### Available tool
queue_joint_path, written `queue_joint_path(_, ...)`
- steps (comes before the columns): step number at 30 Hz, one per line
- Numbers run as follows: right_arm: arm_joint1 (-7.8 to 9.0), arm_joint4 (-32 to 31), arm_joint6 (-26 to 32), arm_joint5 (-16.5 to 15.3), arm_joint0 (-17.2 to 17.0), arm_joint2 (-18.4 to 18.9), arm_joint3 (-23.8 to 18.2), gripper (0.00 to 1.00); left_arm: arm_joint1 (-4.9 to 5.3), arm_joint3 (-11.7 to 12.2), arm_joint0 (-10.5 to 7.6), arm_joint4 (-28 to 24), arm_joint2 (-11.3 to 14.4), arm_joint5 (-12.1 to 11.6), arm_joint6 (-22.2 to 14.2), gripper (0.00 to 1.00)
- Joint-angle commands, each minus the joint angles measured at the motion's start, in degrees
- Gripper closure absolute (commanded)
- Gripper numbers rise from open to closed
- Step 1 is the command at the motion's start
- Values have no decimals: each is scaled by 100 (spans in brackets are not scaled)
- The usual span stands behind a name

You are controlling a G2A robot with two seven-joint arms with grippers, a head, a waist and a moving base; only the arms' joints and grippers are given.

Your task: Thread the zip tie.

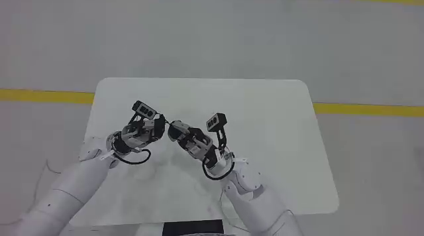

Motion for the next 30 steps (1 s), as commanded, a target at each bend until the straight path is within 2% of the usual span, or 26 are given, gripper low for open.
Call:
queue_joint_path(1, 4, -21, -2, -17, -16, 7, -15, 90, 0, 0, 0, 0, 0, 0, 0, 100)
queue_joint_path(5, 14, -91, -49, -49, -50, 31, -53, 100, 0, 0, 0, 0, 0, 0, 0, 100)
queue_joint_path(8, 21, -142, -75, -50, -72, 46, -78, 100, 0, 0, 0, 0, 0, 0, 0, 100)
queue_joint_path(9, 24, -154, -78, -44, -76, 49, -83, 92, 0, 0, 0, 0, 0, 0, 0, 100)
queue_joint_path(12, 29, -166, -79, -35, -84, 59, -88, 86, 0, 0, 0, 0, 0, 0, 0, 100)
queue_joint_path(14, 31, -173, -88, -38, -87, 62, -93, 88, 0, 0, 0, 0, 0, 0, 0, 100)
queue_joint_path(16, 33, -188, -102, -55, -91, 66, -93, 100, 0, 0, 0, 0, 0, 0, 0, 100)
queue_joint_path(30, 43, -281, -206, -123, -120, 80, -86, 100, 0, 0, 0, 0, 0, 0, 0, 100)
